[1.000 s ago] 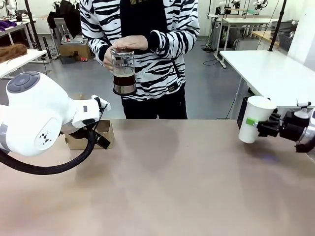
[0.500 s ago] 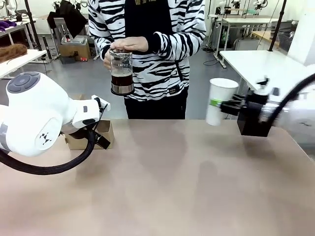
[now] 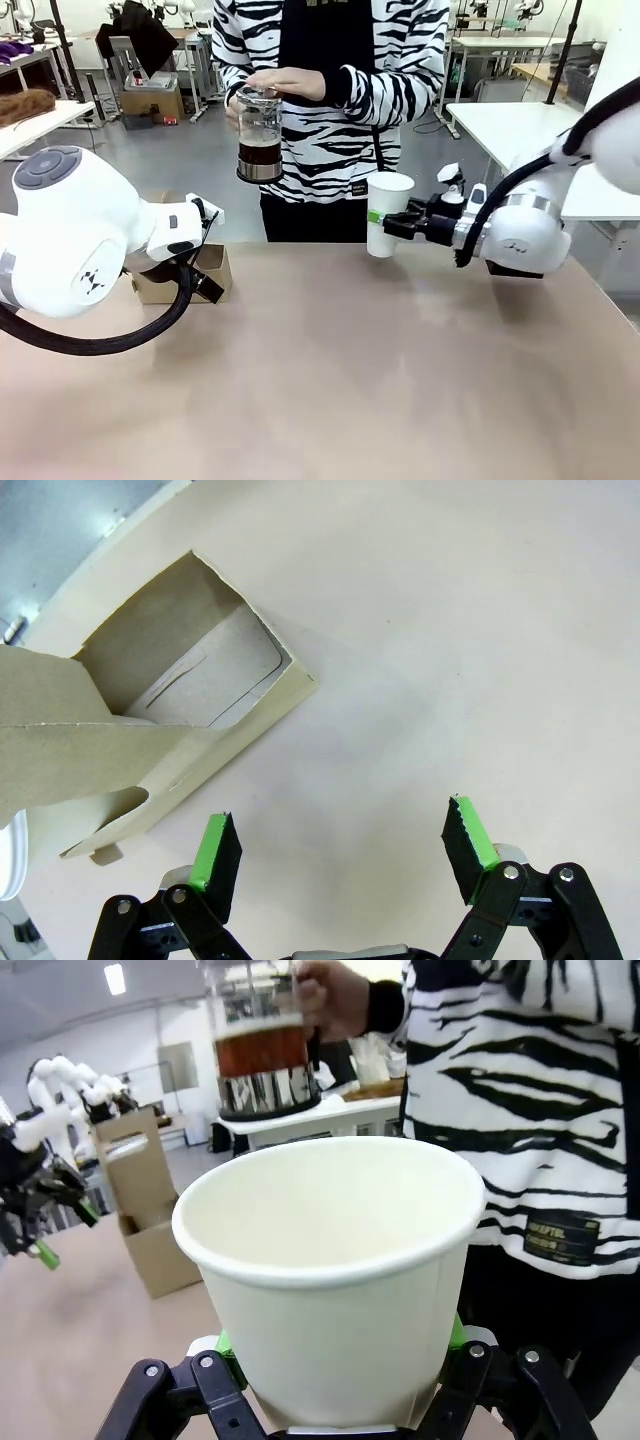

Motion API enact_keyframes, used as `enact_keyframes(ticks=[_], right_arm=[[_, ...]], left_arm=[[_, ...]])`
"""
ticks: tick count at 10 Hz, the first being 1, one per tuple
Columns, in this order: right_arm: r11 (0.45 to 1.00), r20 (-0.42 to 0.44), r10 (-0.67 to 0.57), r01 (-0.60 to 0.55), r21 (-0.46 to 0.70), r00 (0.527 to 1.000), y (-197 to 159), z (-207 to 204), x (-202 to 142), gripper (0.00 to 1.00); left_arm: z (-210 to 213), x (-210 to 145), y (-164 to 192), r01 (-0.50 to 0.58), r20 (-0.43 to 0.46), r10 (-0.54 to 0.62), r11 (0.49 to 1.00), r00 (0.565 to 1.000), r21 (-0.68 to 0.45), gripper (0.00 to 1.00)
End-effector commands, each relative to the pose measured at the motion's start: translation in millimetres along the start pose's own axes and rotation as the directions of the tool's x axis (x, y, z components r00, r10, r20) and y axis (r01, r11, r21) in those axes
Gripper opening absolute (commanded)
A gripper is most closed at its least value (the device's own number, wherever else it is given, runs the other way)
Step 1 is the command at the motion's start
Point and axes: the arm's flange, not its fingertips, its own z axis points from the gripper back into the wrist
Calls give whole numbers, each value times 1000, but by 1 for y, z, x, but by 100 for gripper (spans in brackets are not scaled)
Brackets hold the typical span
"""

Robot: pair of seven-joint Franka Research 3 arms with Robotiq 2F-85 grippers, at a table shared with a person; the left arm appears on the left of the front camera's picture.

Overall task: Pour a drink into a cup and package it in a carrier.
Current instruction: Pick up the 600 ml Paper Cup and place it in the middle top area of the table, then when a person places the Paper Cup Lid on the 600 ml Paper Cup , lift the 600 ml Paper Cup.

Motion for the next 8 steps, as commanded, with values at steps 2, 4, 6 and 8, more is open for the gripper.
enact_keyframes(ticks=[2, 4, 6, 8], right_arm=[[1000, -67, -18, 18, -4, 998, -9, -16, -12, 80], [1000, -6, 8, -8, 0, 1000, -2, -6, -10, 80], [1000, -6, 8, -8, 0, 1000, -2, -6, -10, 80], [1000, -6, 8, -8, 0, 1000, -2, -6, -10, 80]], left_arm=[[1, 0, 0, 0, 2, 0, 1000, 1000, -2, 100], [1, 0, 0, 0, 2, 0, 1000, 1000, -2, 100], [1, 0, 0, 0, 2, 0, 1000, 1000, -2, 100], [1, 0, 0, 0, 2, 0, 1000, 1000, -2, 100]])
